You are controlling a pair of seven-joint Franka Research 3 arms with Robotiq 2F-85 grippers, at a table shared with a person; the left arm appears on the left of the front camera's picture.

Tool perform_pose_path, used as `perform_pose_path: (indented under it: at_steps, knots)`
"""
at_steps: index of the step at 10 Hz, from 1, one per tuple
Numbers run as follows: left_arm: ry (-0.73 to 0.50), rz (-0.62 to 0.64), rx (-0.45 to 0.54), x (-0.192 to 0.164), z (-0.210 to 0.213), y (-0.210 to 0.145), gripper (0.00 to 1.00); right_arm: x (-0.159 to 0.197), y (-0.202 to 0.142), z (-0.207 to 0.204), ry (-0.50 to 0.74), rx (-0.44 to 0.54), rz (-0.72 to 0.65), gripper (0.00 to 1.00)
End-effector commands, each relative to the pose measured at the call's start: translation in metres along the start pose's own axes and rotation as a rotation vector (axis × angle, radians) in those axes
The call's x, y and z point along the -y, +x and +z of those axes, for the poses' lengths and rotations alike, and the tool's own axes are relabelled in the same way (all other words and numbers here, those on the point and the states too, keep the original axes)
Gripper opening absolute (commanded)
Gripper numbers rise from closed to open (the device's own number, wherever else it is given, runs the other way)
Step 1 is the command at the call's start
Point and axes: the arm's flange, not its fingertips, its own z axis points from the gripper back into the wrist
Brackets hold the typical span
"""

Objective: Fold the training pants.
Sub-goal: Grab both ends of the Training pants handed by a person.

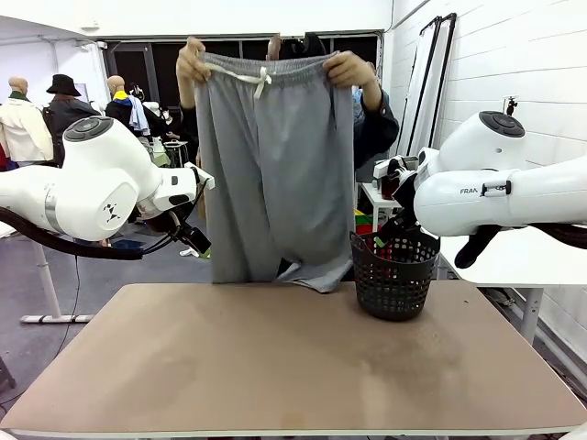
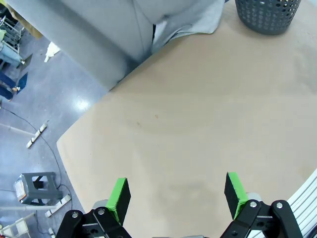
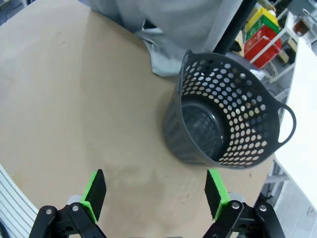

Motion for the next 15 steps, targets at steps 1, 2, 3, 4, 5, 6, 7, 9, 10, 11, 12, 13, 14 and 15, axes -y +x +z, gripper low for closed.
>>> perform_pose_path:
  at_steps: [1, 2, 3, 4, 5, 6, 7, 9, 10, 11, 12, 13, 14, 15]
  knots:
    - [0.0, -0.008, -0.001, -0.0014, -0.0005, -0.0002, 1.0, 0.0008, -0.0002, -0.0001, 0.004, 0.002, -0.002, 1.0]
    - [0.0, -0.008, -0.001, -0.0014, -0.0005, -0.0002, 1.0, 0.0008, -0.0002, -0.0001, 0.004, 0.002, -0.002, 1.0]
    - [0.0, -0.008, -0.001, -0.0014, -0.0005, -0.0002, 1.0, 0.0008, -0.0002, -0.0001, 0.004, 0.002, -0.002, 1.0]
    - [0.0, -0.008, -0.001, -0.0014, -0.0005, -0.0002, 1.0, 0.0008, -0.0002, -0.0001, 0.004, 0.002, -0.002, 1.0]
    - [0.0, -0.008, -0.001, -0.0014, -0.0005, -0.0002, 1.0, 0.0008, -0.0002, -0.0001, 0.004, 0.002, -0.002, 1.0]
    - [0.0, -0.008, -0.001, -0.0014, -0.0005, -0.0002, 1.0, 0.0008, -0.0002, -0.0001, 0.004, 0.002, -0.002, 1.0]
    - [0.0, -0.008, -0.001, -0.0014, -0.0005, -0.0002, 1.0, 0.0008, -0.0002, -0.0001, 0.004, 0.002, -0.002, 1.0]
    - [0.0, -0.008, -0.001, -0.0014, -0.0005, -0.0002, 1.0, 0.0008, -0.0002, -0.0001, 0.004, 0.002, -0.002, 1.0]
    - [0.0, -0.008, -0.001, -0.0014, -0.0005, -0.0002, 1.0, 0.0008, -0.0002, -0.0001, 0.004, 0.002, -0.002, 1.0]
    - [0.0, -0.008, -0.001, -0.0014, -0.0005, -0.0002, 1.0, 0.0008, -0.0002, -0.0001, 0.004, 0.002, -0.002, 1.0]
    - [0.0, -0.008, -0.001, -0.0014, -0.0005, -0.0002, 1.0, 0.0008, -0.0002, -0.0001, 0.004, 0.002, -0.002, 1.0]
    - [0.0, -0.008, -0.001, -0.0014, -0.0005, -0.0002, 1.0, 0.0008, -0.0002, -0.0001, 0.004, 0.002, -0.002, 1.0]
    - [0.0, -0.008, -0.001, -0.0014, -0.0005, -0.0002, 1.0, 0.0008, -0.0002, -0.0001, 0.004, 0.002, -0.002, 1.0]
    - [0.0, -0.008, -0.001, -0.0014, -0.0005, -0.0002, 1.0, 0.0008, -0.0002, -0.0001, 0.004, 0.002, -0.002, 1.0]
